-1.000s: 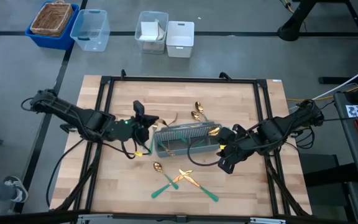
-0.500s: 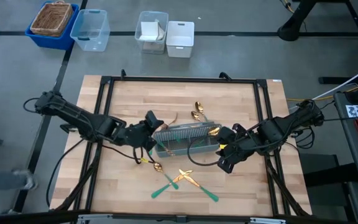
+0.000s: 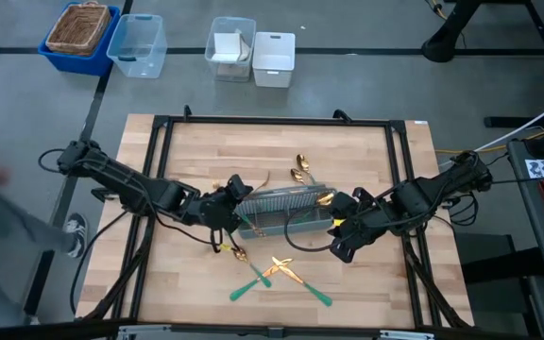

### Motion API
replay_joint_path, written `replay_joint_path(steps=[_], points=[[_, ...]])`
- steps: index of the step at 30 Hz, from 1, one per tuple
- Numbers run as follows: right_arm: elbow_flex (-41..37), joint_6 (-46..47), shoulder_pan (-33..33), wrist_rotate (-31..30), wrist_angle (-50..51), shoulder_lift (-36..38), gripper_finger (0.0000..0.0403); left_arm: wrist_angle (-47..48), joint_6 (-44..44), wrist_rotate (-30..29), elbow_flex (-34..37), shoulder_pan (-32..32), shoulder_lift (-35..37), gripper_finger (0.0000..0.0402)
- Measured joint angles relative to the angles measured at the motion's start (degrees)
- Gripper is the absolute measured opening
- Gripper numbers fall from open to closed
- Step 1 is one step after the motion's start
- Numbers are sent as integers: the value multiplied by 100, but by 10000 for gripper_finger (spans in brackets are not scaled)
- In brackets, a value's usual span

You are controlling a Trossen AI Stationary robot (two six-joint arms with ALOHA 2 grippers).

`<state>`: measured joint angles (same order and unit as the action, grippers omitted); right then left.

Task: Sort silverware
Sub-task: Put the green fork into the gray utensil holder, then put the green spoon into the gray utensil holder

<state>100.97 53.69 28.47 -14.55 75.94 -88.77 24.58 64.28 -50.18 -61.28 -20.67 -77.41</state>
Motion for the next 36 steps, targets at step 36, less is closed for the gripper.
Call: replay_joint_path(steps=[36], points=[[-1523,0,7,823,-2753,-319,143,47,-8359,338,4,-1542,426,90]])
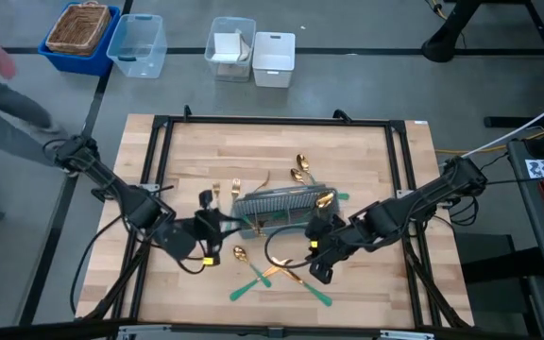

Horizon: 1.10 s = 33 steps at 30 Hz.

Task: Sort silverware
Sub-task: Put the green spoon into the gray utensil holder

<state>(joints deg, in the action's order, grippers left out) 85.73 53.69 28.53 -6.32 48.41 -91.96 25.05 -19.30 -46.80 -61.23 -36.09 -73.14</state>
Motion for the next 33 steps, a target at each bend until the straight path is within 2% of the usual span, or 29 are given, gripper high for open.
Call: replay_joint_path(steps=[7,10,16,21,26,33], points=[[-314,14,0,-1,-239,0,143,327,-1955,332,0,-333,-4,90],[-477,309,8,-3,-326,0,143,488,-2649,390,0,-447,-4,90],[-950,637,268,-69,-1066,0,143,826,-3742,587,19,-625,-4,90],[-1143,653,559,-472,-1525,-168,143,670,-4313,615,283,-729,-19,90],[-1143,650,693,-613,-1852,-575,143,-12,-3930,733,497,-813,-191,90],[-1143,649,669,-567,-2079,-1141,143,-909,-1878,1032,636,-899,-803,90]])
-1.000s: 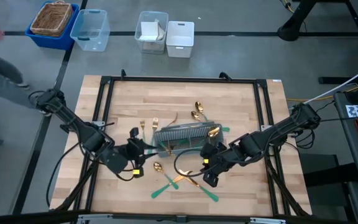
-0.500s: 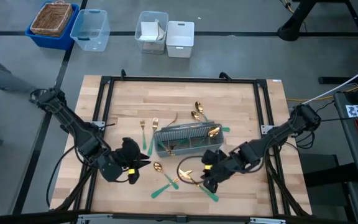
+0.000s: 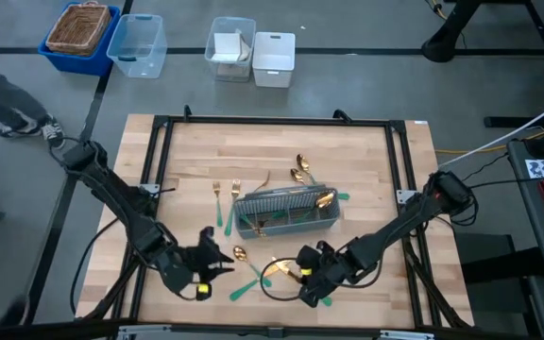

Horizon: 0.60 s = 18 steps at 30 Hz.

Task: Sort silverware
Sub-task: Put the green spoon into the gray utensil holder

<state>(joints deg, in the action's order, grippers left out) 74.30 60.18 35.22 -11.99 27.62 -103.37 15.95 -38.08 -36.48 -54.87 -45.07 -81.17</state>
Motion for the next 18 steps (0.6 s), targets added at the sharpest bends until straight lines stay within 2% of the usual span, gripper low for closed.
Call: replay_joint_path(steps=[5,12,18], points=[[0,0,2,12,-69,-127,143,-270,1203,25,2,14,-619,90],[220,-19,2,149,-88,-136,143,-295,1341,26,2,227,-1431,90],[423,-63,2,153,-85,-134,143,-325,2326,34,2,408,-1909,90]])
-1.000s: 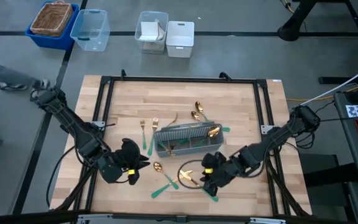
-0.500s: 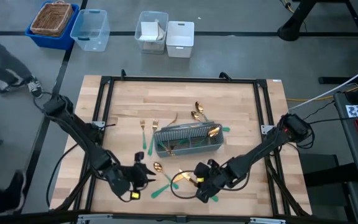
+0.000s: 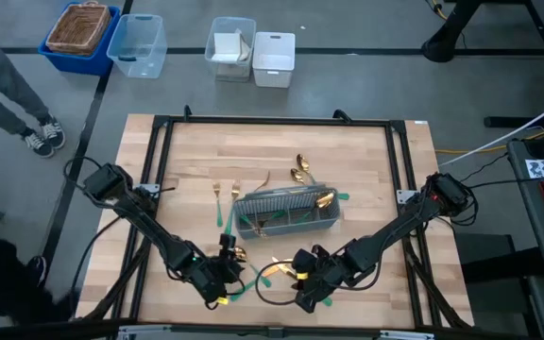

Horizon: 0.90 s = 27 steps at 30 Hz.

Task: Sort silverware
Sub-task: Put the green spoon into the gray utensil holder

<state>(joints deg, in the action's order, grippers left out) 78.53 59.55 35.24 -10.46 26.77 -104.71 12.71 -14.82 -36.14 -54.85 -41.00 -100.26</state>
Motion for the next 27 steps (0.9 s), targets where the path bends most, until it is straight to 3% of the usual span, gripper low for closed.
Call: replay_joint_path(steps=[3,10,15,21,27], points=[[12,0,0,6,15,-2,143,-16,408,55,0,105,-112,90],[15,2,0,371,8,0,143,-223,951,1178,0,533,-202,90],[21,5,0,647,-78,0,143,-338,1079,1253,0,805,-200,90],[21,18,0,968,-413,22,143,-317,1243,1987,0,987,-200,90],[21,15,0,988,-464,305,143,-259,1549,2059,0,1000,-200,90]])
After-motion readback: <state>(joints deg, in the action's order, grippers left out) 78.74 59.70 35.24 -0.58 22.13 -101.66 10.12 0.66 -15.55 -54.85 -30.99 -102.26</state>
